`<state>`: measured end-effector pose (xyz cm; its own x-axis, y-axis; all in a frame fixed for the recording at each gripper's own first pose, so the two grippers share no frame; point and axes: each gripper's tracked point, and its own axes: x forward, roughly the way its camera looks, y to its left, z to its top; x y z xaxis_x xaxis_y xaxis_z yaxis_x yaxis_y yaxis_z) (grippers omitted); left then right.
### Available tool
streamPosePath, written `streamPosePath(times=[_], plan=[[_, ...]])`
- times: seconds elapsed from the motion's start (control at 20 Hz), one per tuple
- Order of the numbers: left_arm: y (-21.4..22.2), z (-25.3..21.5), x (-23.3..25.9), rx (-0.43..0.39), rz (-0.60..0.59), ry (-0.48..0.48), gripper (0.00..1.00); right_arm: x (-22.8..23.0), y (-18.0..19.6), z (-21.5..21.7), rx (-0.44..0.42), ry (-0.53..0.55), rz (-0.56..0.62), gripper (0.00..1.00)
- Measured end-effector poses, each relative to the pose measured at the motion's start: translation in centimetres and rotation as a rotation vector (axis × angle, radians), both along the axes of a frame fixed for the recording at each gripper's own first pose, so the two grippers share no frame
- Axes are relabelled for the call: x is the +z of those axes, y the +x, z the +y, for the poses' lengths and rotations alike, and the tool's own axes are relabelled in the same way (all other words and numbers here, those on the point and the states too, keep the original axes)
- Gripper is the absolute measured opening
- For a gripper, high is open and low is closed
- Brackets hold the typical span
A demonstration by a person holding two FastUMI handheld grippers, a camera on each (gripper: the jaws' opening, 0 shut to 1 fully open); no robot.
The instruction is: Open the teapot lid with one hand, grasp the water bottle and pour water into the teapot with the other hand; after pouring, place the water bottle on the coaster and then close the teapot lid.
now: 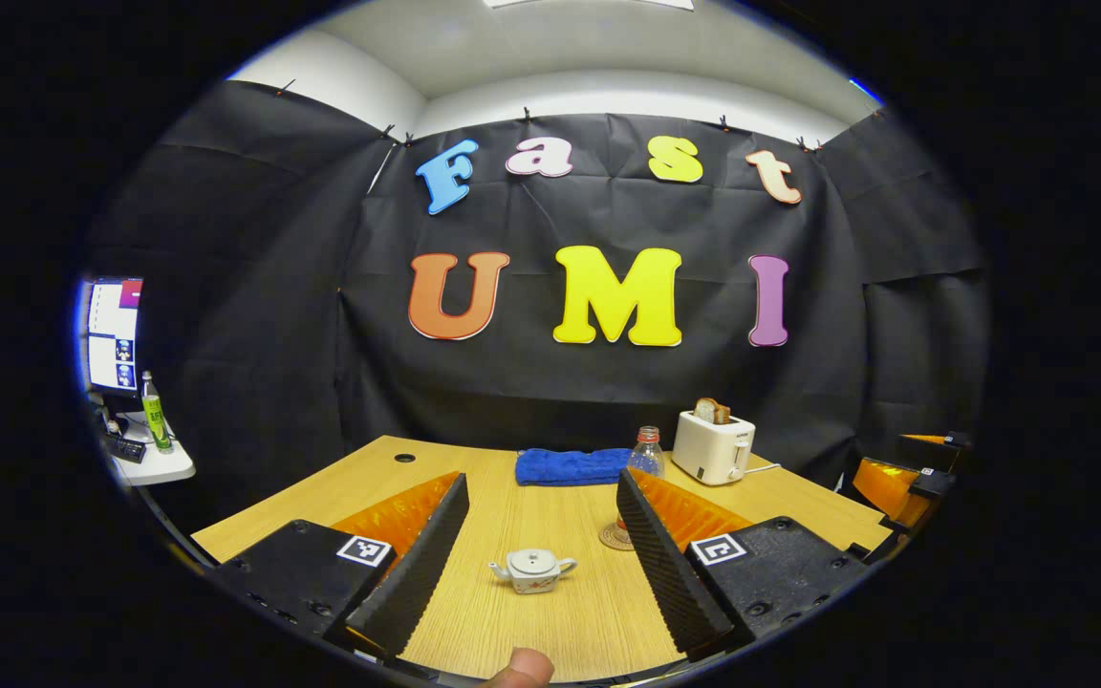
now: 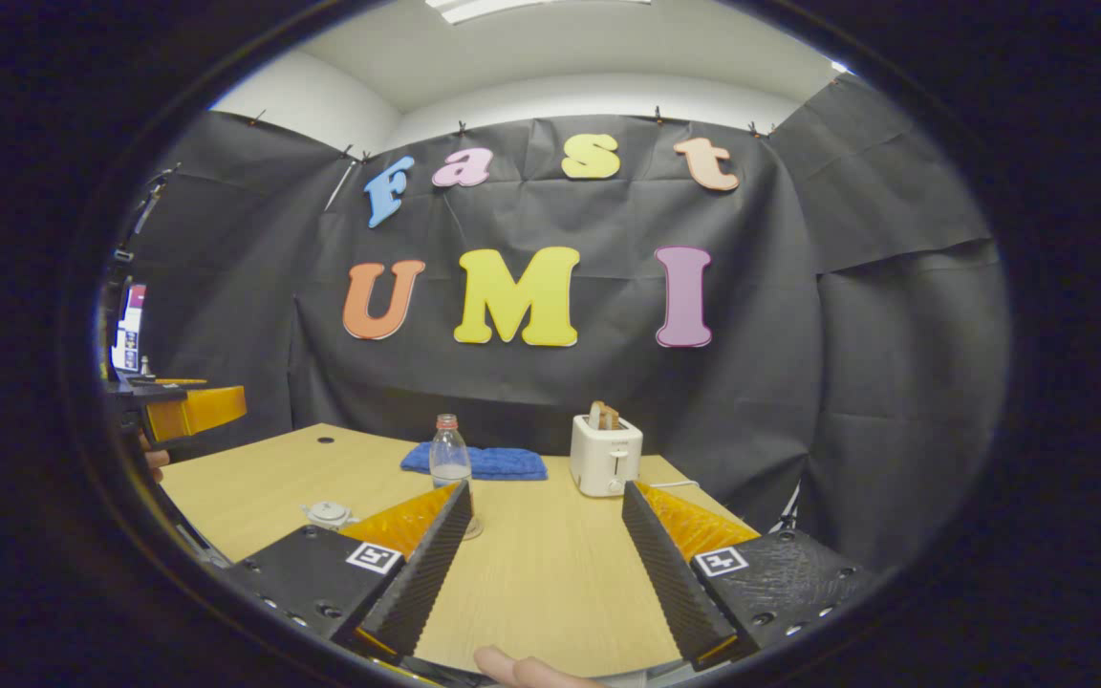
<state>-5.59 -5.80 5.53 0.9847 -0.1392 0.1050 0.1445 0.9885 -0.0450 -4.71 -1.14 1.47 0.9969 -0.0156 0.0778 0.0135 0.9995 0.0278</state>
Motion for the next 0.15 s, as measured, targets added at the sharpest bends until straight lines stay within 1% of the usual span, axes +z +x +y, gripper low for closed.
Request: streamPosePath(times=[0.05,0.15], plan=[[0.0,-0.6,-0.4,-0.011,0.006,0.011,0.98,-0.1,0.2,-0.5,-0.010,0.006,-0.002,0.98],[0.6,-1.1,-1.5,-0.010,0.030,0.019,0.97,-0.2,0.6,-1.1,-0.028,0.010,-0.005,0.98]])
